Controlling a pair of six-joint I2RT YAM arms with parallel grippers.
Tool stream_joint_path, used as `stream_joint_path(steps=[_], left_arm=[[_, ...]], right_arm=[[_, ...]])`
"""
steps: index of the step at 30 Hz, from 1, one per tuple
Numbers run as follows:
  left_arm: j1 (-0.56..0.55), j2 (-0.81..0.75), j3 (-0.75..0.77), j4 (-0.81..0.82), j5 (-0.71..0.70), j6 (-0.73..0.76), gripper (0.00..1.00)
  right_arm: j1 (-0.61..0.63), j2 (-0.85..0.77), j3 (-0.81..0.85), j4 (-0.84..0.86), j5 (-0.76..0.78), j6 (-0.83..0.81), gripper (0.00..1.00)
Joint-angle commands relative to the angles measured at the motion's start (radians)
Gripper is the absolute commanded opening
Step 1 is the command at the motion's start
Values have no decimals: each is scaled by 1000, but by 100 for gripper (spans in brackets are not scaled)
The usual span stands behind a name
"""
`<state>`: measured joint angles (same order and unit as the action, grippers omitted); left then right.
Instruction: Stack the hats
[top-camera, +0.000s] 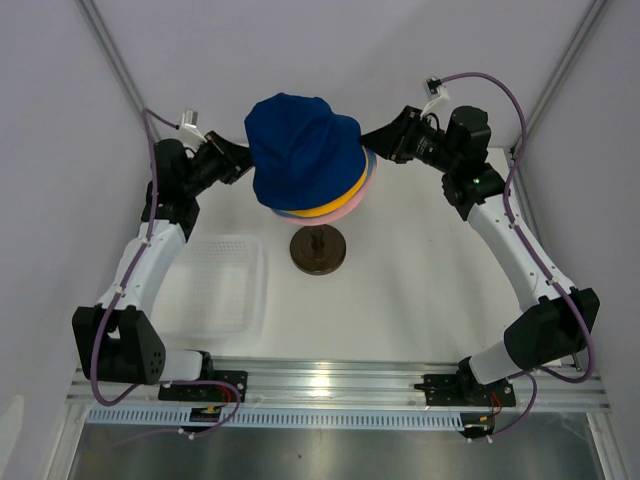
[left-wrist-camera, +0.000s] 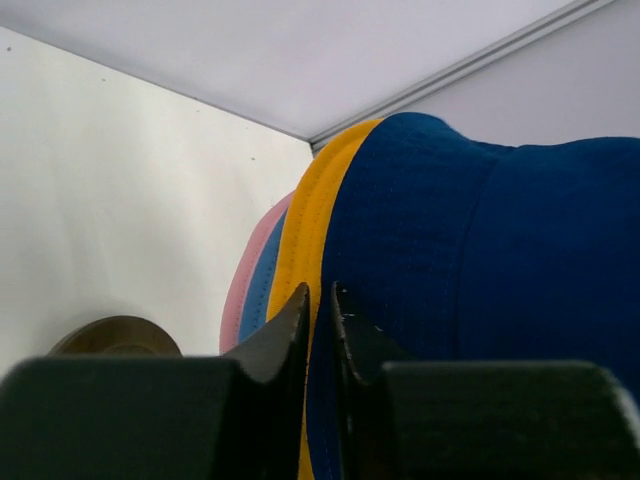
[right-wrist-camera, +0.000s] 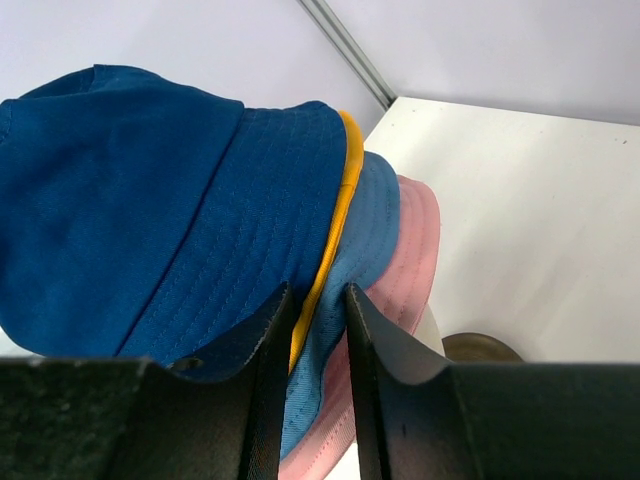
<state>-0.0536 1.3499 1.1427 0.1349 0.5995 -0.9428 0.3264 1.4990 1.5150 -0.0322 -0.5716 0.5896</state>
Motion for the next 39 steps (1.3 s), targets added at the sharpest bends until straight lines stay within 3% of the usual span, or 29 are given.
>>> stream_joint_path(steps=[1,8,21,27,29,32,37,39], left_arm=[[-45,6,46,-112,-59,96,14],[-64,-27,6,-127,-128,147,1],[-115,-87,-55,-210,-268,234,1],[-114,-162,-60,-279,-363,289,1],[-115,-187,-52,-307,-406,309,2],[-115,-247,-61,-351,-447,334,13],[-114,-380,-90,-432,-549,368,48],[-115,-420,-112,-464,-575,380,61]], right_arm=[[13,21,28,-17,3,-39,29],[11,26,25,-21,1,-39,29],[16,27,28,-35,10,-46,30],[16,18,39,-58,26,-66,42],[16,21,60,-95,30,-89,54],[10,23,86,-133,39,-125,68],[-32,-5,105,-205,64,-171,89],[-55,-20,100,-228,84,-177,91]])
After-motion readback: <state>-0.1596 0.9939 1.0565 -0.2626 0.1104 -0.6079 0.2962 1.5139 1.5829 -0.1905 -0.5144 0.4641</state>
